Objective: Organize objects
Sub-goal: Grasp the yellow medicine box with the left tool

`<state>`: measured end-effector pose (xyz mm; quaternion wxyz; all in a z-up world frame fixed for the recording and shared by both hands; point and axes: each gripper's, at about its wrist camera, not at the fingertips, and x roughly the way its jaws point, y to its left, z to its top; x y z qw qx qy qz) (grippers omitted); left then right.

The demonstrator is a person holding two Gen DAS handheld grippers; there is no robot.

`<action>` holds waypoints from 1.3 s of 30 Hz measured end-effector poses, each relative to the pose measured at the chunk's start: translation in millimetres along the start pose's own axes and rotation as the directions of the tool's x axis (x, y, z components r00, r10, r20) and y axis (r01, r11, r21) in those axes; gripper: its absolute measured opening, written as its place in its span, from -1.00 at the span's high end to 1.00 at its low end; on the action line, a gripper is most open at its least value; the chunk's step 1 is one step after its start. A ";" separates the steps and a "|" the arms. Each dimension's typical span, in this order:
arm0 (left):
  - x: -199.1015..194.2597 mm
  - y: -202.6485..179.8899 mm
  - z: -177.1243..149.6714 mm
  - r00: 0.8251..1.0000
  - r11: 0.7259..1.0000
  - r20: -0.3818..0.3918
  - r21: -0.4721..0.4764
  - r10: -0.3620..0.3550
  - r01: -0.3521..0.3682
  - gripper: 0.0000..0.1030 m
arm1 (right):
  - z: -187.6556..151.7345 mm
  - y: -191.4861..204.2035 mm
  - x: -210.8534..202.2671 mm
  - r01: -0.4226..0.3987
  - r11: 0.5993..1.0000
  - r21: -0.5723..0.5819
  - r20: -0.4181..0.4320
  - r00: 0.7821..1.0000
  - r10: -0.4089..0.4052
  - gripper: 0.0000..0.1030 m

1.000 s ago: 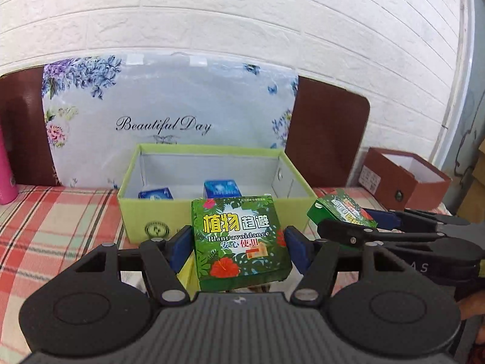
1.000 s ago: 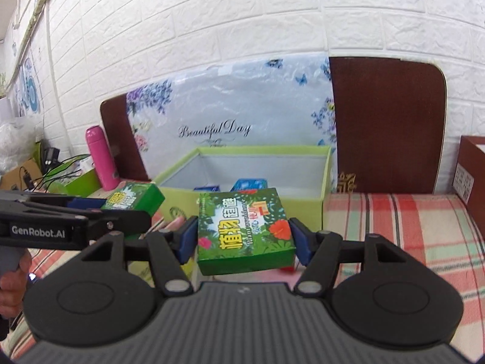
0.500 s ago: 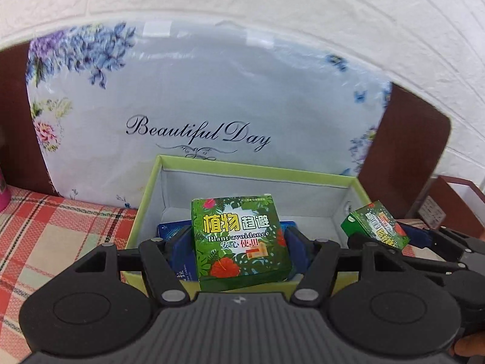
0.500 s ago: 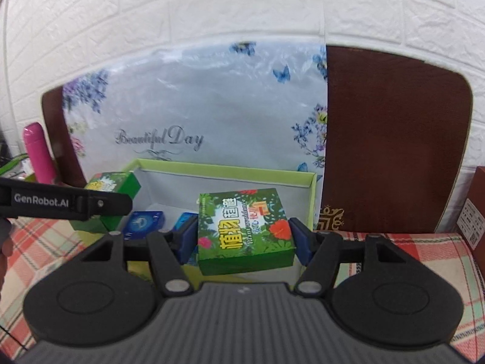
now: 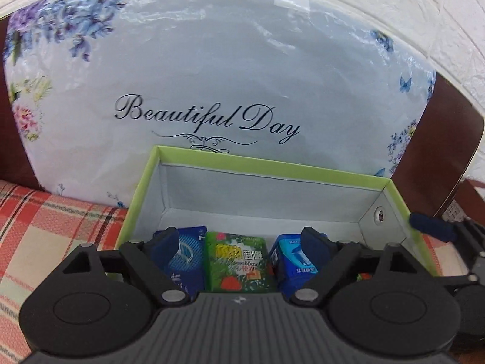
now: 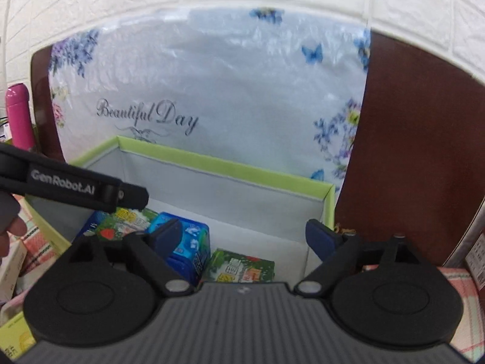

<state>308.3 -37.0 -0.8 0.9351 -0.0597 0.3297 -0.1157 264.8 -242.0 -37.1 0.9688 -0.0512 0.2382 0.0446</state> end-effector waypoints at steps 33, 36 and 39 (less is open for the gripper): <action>-164.6 -7.3 -169.0 0.999 0.999 -0.031 -0.028 -0.035 0.034 -0.75 | -140.2 17.8 -196.2 -0.097 0.940 0.326 -0.048 0.992 0.118 -1.00; -164.4 -3.4 -177.6 0.999 0.999 -0.031 -0.023 -0.032 0.031 -0.75 | -155.1 33.2 -196.2 -0.098 0.952 0.289 -0.082 0.989 0.127 -1.00; -163.3 1.2 -181.3 0.999 1.000 -0.028 -0.017 -0.023 0.022 -0.75 | -166.6 43.3 -198.4 -0.147 0.956 0.252 -0.089 0.981 0.174 -1.00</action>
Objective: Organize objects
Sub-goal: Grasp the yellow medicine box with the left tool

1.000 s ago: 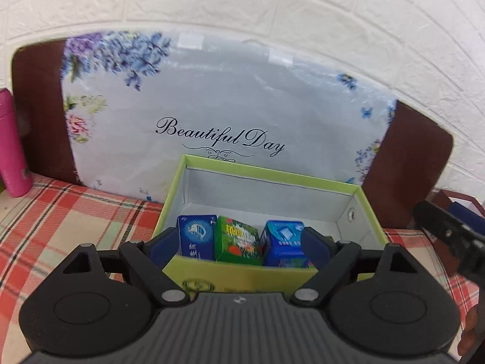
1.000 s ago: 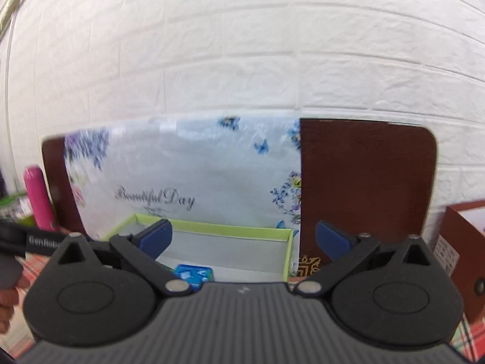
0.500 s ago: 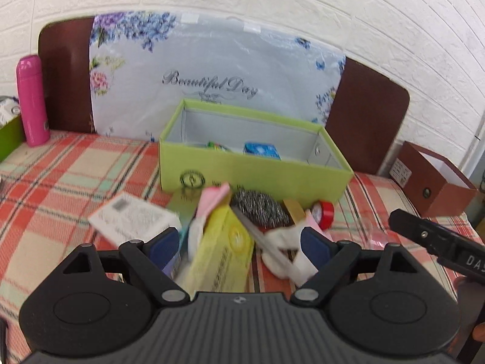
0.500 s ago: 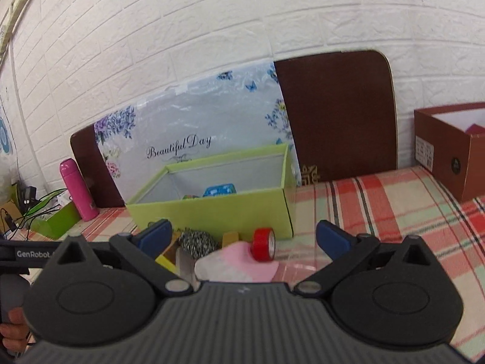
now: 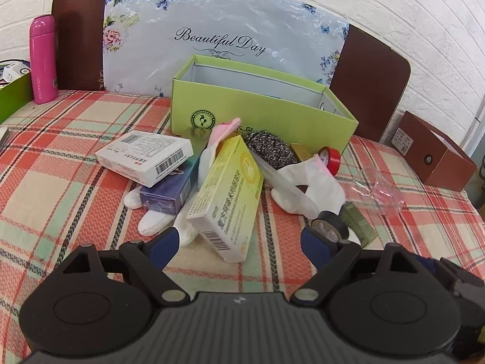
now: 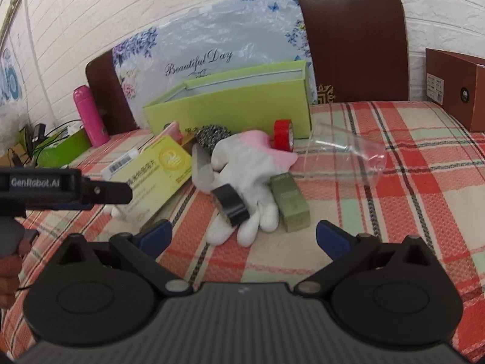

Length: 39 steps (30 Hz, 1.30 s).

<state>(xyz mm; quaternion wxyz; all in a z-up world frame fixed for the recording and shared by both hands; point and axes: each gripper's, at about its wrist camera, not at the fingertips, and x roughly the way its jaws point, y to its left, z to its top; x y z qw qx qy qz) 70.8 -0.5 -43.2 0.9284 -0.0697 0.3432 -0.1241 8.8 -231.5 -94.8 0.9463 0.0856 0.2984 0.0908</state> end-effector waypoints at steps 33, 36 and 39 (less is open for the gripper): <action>-20.5 -30.3 -8.9 0.979 0.961 -0.090 0.193 -0.183 0.197 0.62 | 9.5 -3.6 6.7 -0.007 0.997 -0.072 0.006 1.000 0.007 0.20; -18.0 -29.3 -11.1 0.976 0.963 -0.092 0.170 -0.195 0.208 0.62 | 19.2 0.6 18.2 0.009 0.990 -0.141 0.022 1.000 -0.006 0.20; -17.5 -29.0 -10.9 0.978 0.965 -0.087 0.166 -0.189 0.201 0.62 | 26.3 5.9 33.1 -0.004 0.982 -0.187 0.018 1.000 0.007 0.20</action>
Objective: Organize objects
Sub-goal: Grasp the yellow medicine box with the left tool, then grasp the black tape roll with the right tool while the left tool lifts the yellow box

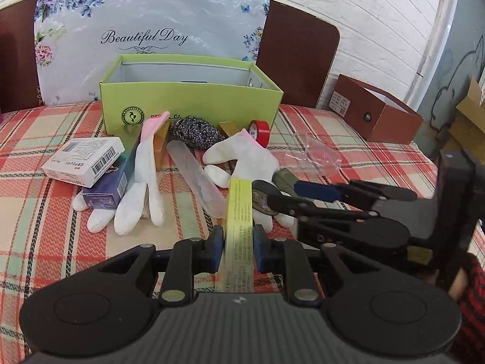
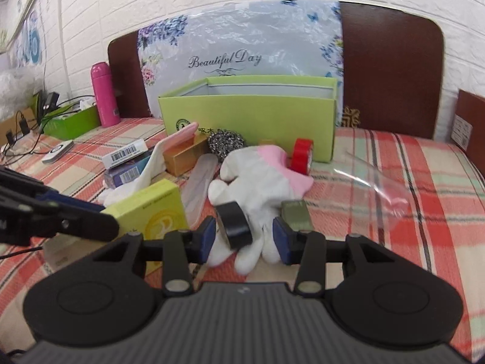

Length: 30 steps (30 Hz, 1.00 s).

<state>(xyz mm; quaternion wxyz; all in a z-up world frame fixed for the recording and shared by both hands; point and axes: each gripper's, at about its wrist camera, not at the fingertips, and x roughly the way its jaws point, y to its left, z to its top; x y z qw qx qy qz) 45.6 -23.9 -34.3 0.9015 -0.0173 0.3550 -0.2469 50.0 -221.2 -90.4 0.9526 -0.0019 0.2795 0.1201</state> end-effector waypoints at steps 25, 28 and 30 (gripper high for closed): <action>15.0 0.5 -8.4 0.998 1.000 -0.055 -0.013 0.001 -0.001 0.51 | -26.6 6.0 -32.4 -0.059 0.997 0.055 -0.111 0.992 0.065 0.64; 18.5 -0.9 -10.5 0.998 1.000 -0.066 -0.009 -0.003 0.002 0.51 | -27.9 4.4 -31.4 -0.057 0.996 0.062 -0.119 0.991 0.064 0.64; 17.6 -0.4 -10.1 0.998 1.000 -0.059 -0.015 -0.002 0.001 0.56 | -28.2 4.2 -30.5 -0.063 0.996 0.067 -0.124 0.990 0.071 0.64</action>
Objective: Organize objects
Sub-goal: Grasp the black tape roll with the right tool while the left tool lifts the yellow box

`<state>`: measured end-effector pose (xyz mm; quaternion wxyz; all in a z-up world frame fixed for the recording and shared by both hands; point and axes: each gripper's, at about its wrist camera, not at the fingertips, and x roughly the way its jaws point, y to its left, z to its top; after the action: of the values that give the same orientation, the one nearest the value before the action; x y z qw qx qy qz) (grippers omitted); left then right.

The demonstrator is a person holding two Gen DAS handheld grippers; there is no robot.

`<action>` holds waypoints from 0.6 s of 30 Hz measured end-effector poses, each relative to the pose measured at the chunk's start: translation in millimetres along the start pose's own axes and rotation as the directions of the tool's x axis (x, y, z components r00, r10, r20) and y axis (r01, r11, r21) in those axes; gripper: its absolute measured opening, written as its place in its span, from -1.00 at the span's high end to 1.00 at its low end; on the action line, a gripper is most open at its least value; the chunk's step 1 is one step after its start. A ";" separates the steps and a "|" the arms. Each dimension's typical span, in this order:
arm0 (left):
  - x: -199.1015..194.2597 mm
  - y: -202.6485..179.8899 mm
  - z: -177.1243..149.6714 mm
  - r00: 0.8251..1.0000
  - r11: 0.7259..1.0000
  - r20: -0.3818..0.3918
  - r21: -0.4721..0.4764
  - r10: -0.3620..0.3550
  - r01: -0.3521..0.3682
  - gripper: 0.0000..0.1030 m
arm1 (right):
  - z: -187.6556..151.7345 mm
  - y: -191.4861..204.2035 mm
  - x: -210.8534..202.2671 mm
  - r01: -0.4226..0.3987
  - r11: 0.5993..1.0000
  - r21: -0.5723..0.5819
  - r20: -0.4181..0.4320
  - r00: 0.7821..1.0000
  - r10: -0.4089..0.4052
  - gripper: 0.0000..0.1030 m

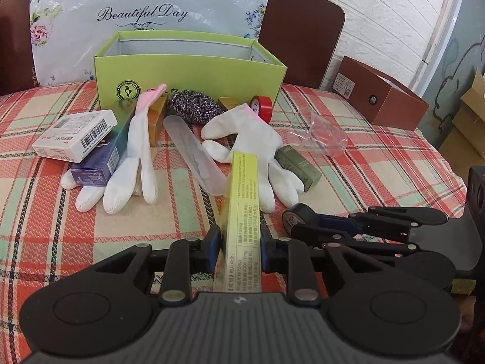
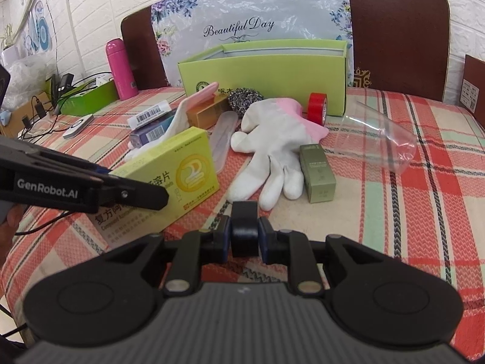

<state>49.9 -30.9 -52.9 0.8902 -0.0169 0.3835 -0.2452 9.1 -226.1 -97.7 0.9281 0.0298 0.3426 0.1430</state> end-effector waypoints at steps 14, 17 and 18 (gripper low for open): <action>-29.2 0.6 32.2 0.990 0.999 0.136 -0.004 -0.035 0.036 0.62 | 40.6 -6.1 -20.5 -0.013 1.000 -0.021 0.124 0.992 0.015 0.65; -36.6 1.8 45.7 0.983 0.999 0.179 -0.002 -0.043 0.044 0.62 | 57.3 -8.7 -23.4 -0.007 0.999 -0.034 0.162 0.987 0.013 0.65; -38.5 2.3 50.1 0.980 0.999 0.193 -0.003 -0.044 0.045 0.62 | 62.1 -9.3 -23.8 -0.003 0.999 -0.038 0.174 0.985 0.010 0.65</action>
<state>62.9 -19.5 7.9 0.9175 -0.0523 0.2957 -0.2609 34.1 -239.1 -36.8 0.9544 0.0256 0.2574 0.1493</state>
